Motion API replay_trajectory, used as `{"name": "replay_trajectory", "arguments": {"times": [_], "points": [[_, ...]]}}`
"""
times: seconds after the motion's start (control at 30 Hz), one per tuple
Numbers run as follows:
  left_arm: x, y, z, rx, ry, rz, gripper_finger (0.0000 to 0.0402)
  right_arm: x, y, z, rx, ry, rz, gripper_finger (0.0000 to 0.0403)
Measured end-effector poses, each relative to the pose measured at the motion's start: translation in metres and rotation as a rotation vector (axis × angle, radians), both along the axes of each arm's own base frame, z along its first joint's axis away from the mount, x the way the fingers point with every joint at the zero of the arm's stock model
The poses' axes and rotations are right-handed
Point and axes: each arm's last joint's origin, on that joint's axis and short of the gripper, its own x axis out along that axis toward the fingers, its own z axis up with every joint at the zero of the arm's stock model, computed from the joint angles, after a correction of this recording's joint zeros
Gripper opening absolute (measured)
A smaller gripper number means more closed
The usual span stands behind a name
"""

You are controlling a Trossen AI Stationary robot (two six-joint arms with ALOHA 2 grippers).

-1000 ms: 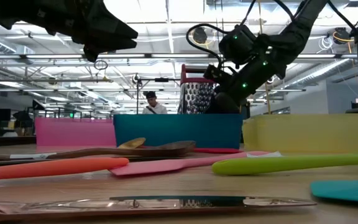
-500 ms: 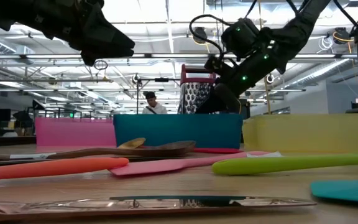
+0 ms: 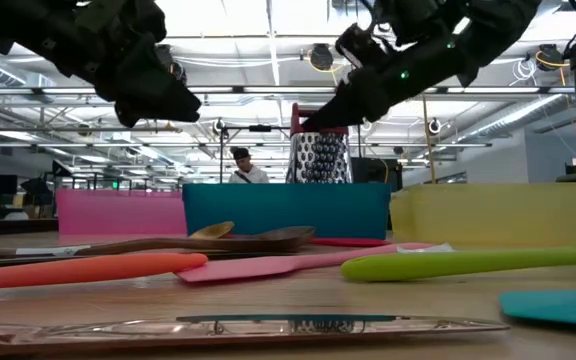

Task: Pick & Place Kitchen Items
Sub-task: Put the pink spatula into the blue bin

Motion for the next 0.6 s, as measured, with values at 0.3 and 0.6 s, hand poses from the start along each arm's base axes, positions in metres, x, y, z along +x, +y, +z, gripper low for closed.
{"name": "replay_trajectory", "arguments": {"times": [0.3, 0.6], "points": [[-0.004, -0.016, 0.000, -0.074, -0.004, -0.055, 0.0140, 0.001, 0.046, 0.001, 0.060, -0.006, 0.277, 0.0145], [-0.010, -0.035, 0.003, -0.129, -0.053, -0.040, 0.0140, -0.008, 0.075, -0.011, 0.248, 0.143, 0.497, 0.0142]]}}
